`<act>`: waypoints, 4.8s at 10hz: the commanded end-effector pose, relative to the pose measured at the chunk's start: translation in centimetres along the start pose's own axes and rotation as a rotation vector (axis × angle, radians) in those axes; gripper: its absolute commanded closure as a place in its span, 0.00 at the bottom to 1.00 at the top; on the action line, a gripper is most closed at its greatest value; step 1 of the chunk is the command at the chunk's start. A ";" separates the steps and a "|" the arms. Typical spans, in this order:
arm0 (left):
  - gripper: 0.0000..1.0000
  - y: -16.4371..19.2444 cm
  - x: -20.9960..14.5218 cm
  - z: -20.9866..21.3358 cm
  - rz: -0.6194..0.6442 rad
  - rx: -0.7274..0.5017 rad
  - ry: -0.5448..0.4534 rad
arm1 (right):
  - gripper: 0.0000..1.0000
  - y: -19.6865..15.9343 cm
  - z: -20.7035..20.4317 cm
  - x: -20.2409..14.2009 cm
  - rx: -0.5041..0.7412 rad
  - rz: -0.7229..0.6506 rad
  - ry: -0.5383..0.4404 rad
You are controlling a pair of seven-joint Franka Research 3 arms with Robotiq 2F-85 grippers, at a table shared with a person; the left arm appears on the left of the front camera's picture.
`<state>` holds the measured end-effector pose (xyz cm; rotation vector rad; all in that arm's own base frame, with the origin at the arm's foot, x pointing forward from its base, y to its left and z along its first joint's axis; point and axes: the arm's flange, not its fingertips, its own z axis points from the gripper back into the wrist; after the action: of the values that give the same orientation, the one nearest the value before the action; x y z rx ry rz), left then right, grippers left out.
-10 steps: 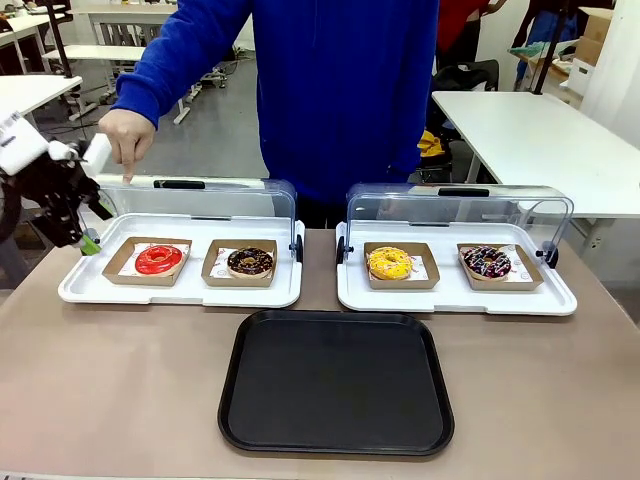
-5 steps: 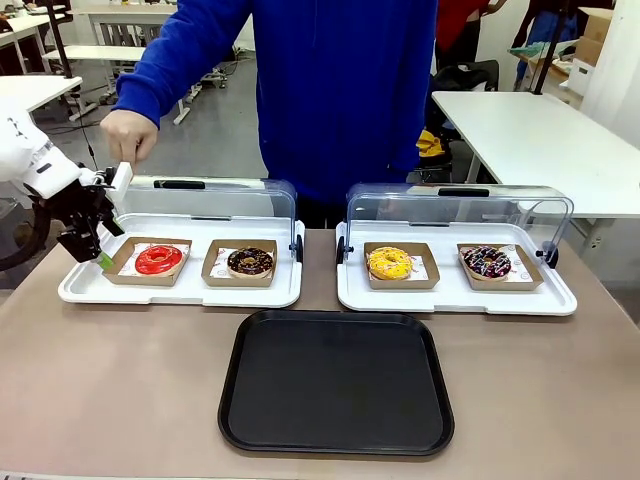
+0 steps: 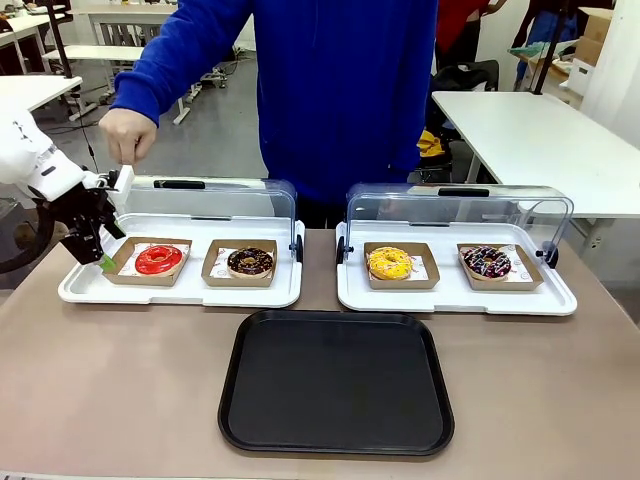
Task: Move the first donut from the left to the tray.
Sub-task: Pick up the Paper togo box containing the Donut indicated by the person and place it on the Handle tray.
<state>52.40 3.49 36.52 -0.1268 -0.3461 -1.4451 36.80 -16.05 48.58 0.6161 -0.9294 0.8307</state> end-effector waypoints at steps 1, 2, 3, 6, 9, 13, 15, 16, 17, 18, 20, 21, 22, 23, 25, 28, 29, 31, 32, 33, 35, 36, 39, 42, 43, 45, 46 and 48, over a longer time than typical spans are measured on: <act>0.00 0.9 -0.3 -1.2 -0.012 0.018 0.037 | 0.00 -0.3 -0.1 0.1 -0.001 0.025 -0.030; 0.00 1.0 -0.5 -1.6 -0.018 0.022 0.052 | 0.00 -0.3 -0.1 0.1 -0.001 0.025 -0.030; 0.00 1.1 -0.7 -2.2 -0.024 0.018 0.068 | 0.00 -0.3 -0.1 0.1 -0.001 0.025 -0.030; 0.00 0.8 -0.8 -3.3 -0.049 0.002 0.107 | 0.00 -0.3 -0.1 0.1 -0.001 0.025 -0.030; 0.00 0.8 -0.8 -4.2 -0.070 0.006 0.117 | 0.00 -0.3 -0.1 0.1 -0.001 0.025 -0.030; 0.00 0.8 -1.0 -5.2 -0.076 0.003 0.132 | 0.00 -0.3 -0.1 0.1 -0.001 0.025 -0.030; 0.00 0.8 -0.9 -5.6 -0.077 -0.008 0.146 | 0.00 -0.3 -0.1 0.1 -0.001 0.025 -0.030; 0.54 0.8 -0.8 -5.6 -0.075 -0.010 0.145 | 0.00 -0.3 -0.1 0.1 -0.001 0.025 -0.030; 0.56 0.7 -0.8 -5.3 -0.076 -0.009 0.148 | 0.00 -0.3 -0.1 0.1 -0.001 0.025 -0.030; 1.00 0.6 -0.7 -5.1 -0.076 -0.008 0.148 | 0.00 -0.3 -0.1 0.1 -0.001 0.025 -0.030; 1.00 0.4 -0.6 -4.8 -0.075 -0.012 0.158 | 0.00 -0.3 -0.1 0.1 -0.001 0.025 -0.030; 0.84 0.3 -0.6 -4.6 -0.078 -0.009 0.161 | 0.00 -0.3 -0.1 0.1 -0.001 0.025 -0.030; 0.93 0.2 -0.5 -4.5 -0.080 -0.010 0.165 | 0.00 -0.3 -0.1 0.1 -0.001 0.025 -0.030; 1.00 0.2 -0.5 -4.5 -0.083 -0.016 0.171 | 0.00 -0.3 -0.1 0.1 -0.001 0.025 -0.030; 1.00 0.0 -0.5 -4.4 -0.088 -0.022 0.180 | 0.00 -0.3 -0.1 0.1 -0.001 0.025 -0.030; 1.00 0.0 -0.5 -4.7 -0.097 -0.042 0.183 | 0.00 -0.3 -0.1 0.1 -0.001 0.025 -0.030; 1.00 0.6 -0.7 -4.9 -0.071 -0.050 0.091 | 0.00 -0.3 -0.1 0.1 -0.001 0.025 -0.030; 1.00 0.5 -0.6 -4.7 -0.107 -0.020 0.166 | 0.00 -0.3 -0.1 0.1 -0.001 0.025 -0.030; 1.00 0.5 -0.6 -4.7 -0.107 -0.020 0.166 | 0.00 -0.3 -0.1 0.1 -0.001 0.025 -0.030; 1.00 0.5 -0.6 -4.7 -0.107 -0.020 0.166 | 0.00 -0.3 -0.1 0.1 -0.001 0.025 -0.030; 0.98 0.5 -0.6 -4.7 -0.097 -0.024 0.154 | 0.00 -0.3 -0.1 0.1 -0.001 0.025 -0.030; 0.98 -0.1 0.1 -3.6 -0.090 0.038 0.158 | 0.00 -0.3 -0.1 0.1 -0.001 0.025 -0.030; 0.98 -1.9 2.9 0.3 -0.076 0.131 0.125 | 0.00 -0.3 -0.1 0.1 -0.001 0.025 -0.030; 0.98 -4.4 7.5 2.8 -0.122 0.158 0.116 | 0.00 -0.3 -0.1 0.1 -0.001 0.025 -0.030; 0.98 -6.1 10.2 2.9 -0.136 0.151 0.122 | 0.00 -0.3 -0.1 0.1 -0.001 0.025 -0.030; 0.98 -9.1 14.2 2.9 -0.171 0.141 0.123 | 0.00 -0.3 -0.1 0.1 -0.001 0.025 -0.030; 0.98 -10.7 15.7 2.9 -0.187 0.137 0.125 | 0.00 -0.3 -0.1 0.1 -0.001 0.025 -0.030; 0.98 -14.8 18.4 2.9 -0.235 0.145 0.125 | 0.00 -0.3 -0.1 0.1 -0.001 0.025 -0.030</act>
<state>40.88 -14.87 42.83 0.0976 -0.3775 -1.6435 36.82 -16.08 48.52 0.6162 -0.9265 0.8320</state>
